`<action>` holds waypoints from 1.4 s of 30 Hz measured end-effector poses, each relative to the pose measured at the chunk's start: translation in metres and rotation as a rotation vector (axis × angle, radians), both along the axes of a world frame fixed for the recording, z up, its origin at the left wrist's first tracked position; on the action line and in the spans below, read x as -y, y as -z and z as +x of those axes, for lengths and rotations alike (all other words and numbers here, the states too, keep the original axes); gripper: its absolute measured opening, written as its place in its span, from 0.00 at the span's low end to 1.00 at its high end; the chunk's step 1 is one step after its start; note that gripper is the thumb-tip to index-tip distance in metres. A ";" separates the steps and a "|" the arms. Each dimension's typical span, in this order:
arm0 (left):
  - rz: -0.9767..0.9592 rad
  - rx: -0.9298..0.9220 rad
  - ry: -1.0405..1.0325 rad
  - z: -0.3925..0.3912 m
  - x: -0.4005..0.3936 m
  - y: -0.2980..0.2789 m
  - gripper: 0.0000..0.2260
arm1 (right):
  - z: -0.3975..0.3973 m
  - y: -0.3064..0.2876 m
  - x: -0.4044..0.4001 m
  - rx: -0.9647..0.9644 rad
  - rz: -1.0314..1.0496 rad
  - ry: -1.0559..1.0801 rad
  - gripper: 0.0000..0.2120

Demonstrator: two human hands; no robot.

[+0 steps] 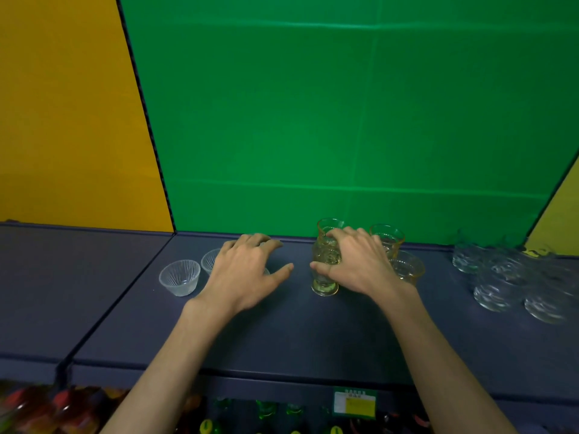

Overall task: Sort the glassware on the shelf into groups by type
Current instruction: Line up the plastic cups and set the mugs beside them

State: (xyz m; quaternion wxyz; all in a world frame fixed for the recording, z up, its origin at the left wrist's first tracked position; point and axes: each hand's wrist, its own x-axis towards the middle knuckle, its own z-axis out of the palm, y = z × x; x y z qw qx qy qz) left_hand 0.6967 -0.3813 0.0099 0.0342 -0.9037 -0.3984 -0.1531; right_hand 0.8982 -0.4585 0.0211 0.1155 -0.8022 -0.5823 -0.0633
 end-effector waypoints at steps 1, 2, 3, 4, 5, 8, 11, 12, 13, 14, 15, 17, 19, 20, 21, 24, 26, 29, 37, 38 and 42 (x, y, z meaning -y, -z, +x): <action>0.004 0.005 -0.008 0.000 0.001 -0.001 0.30 | -0.001 -0.001 0.002 0.012 0.035 -0.023 0.36; 0.008 0.009 -0.016 0.000 0.003 -0.002 0.29 | -0.003 -0.001 0.003 0.024 0.070 -0.047 0.33; 0.010 0.015 -0.025 0.001 0.005 -0.003 0.28 | -0.004 -0.002 0.005 0.031 0.105 -0.072 0.31; 0.013 0.020 -0.034 0.001 0.008 -0.004 0.29 | -0.006 -0.002 0.007 0.031 0.137 -0.099 0.29; 0.015 0.026 -0.043 0.001 0.011 -0.006 0.29 | -0.009 -0.002 0.009 0.021 0.166 -0.127 0.27; 0.019 0.056 -0.069 -0.002 0.021 -0.010 0.33 | -0.018 -0.002 0.017 -0.047 0.237 -0.217 0.22; 0.025 0.065 -0.099 -0.007 0.031 -0.012 0.34 | -0.028 0.000 0.026 -0.144 0.293 -0.284 0.19; 0.027 0.059 -0.112 -0.009 0.035 -0.011 0.33 | -0.031 0.002 0.029 -0.171 0.296 -0.301 0.19; 0.027 0.055 -0.128 -0.012 0.039 -0.010 0.32 | -0.033 0.004 0.032 -0.193 0.290 -0.318 0.19; 0.026 0.055 -0.144 -0.015 0.043 -0.009 0.31 | -0.035 0.006 0.034 -0.209 0.282 -0.335 0.19; 0.023 0.059 -0.162 -0.019 0.047 -0.008 0.31 | -0.036 0.008 0.035 -0.221 0.276 -0.350 0.18; 0.017 0.066 -0.200 -0.029 0.055 -0.005 0.32 | -0.039 0.012 0.035 -0.242 0.262 -0.369 0.18; 0.011 0.061 -0.240 -0.042 0.061 -0.002 0.31 | -0.045 0.013 0.034 -0.253 0.256 -0.386 0.18; 0.004 0.056 -0.262 -0.049 0.063 0.000 0.31 | -0.049 0.014 0.033 -0.256 0.257 -0.396 0.18; -0.003 0.049 -0.283 -0.057 0.065 0.000 0.32 | -0.054 0.015 0.033 -0.256 0.258 -0.405 0.18; 0.004 0.045 -0.340 -0.076 0.069 0.000 0.32 | -0.069 0.017 0.031 -0.256 0.251 -0.433 0.18; 0.018 0.065 -0.358 -0.085 0.069 -0.003 0.30 | -0.076 0.016 0.028 -0.255 0.246 -0.443 0.18; 0.024 0.093 -0.376 -0.099 0.067 -0.006 0.29 | -0.086 0.014 0.022 -0.242 0.239 -0.447 0.18; -0.012 0.091 -0.382 -0.140 0.039 0.000 0.32 | -0.126 0.015 -0.007 -0.233 0.223 -0.408 0.19; -0.019 0.092 -0.372 -0.146 0.033 0.001 0.32 | -0.132 0.016 -0.012 -0.231 0.222 -0.399 0.19; -0.033 0.097 -0.337 -0.175 -0.001 0.009 0.32 | -0.161 0.020 -0.034 -0.225 0.217 -0.353 0.18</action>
